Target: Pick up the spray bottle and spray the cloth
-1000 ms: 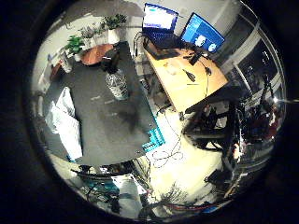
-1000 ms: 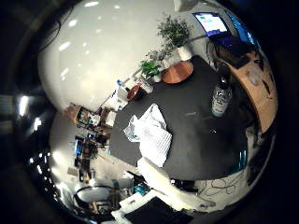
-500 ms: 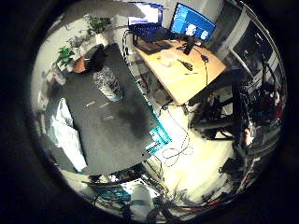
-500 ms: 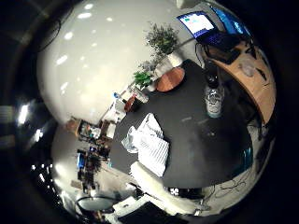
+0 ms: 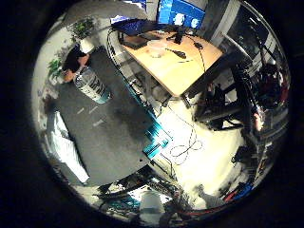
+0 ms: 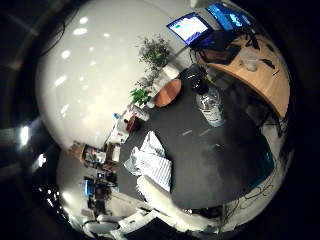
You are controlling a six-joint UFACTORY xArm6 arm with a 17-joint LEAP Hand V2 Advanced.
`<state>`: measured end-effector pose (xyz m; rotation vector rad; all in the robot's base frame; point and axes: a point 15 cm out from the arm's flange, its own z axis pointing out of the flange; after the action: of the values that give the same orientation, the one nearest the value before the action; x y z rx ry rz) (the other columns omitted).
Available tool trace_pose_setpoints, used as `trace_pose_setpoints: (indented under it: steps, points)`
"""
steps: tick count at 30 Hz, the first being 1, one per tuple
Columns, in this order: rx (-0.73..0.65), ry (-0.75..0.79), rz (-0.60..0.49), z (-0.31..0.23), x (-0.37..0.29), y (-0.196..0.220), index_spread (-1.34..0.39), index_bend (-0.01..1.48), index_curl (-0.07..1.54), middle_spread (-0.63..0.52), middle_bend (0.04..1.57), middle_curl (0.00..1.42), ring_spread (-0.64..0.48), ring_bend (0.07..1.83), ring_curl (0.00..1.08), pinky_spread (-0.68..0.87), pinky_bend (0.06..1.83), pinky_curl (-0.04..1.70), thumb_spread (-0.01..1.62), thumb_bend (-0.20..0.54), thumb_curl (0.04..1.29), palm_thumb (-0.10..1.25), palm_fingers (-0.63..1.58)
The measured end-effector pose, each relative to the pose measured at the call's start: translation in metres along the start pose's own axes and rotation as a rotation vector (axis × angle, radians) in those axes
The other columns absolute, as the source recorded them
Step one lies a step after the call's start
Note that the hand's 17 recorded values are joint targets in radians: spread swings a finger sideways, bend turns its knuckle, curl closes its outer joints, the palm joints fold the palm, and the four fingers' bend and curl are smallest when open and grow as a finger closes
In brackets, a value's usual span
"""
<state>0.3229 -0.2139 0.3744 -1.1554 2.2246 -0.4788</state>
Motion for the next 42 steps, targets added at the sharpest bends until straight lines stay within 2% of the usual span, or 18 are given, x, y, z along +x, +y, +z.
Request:
trace_pose_setpoints:
  steps: [11,19,42]
  points:
    - [0.04,-0.008,0.138,0.032,0.027,0.014,-0.17,0.14,0.23,0.22,0.18,0.27,0.34,0.33,0.26,0.6,0.89,0.27,0.92,-0.032,0.34,0.34,-0.06]
    - [0.043,-0.006,0.172,0.051,0.034,0.015,-0.16,0.14,0.23,0.23,0.17,0.26,0.34,0.33,0.26,0.6,0.9,0.27,0.92,-0.032,0.33,0.32,-0.06]
    - [0.039,-0.055,0.252,0.098,0.059,-0.035,-0.14,0.14,0.22,0.23,0.17,0.25,0.35,0.34,0.26,0.61,0.95,0.26,0.92,-0.032,0.32,0.29,-0.06]
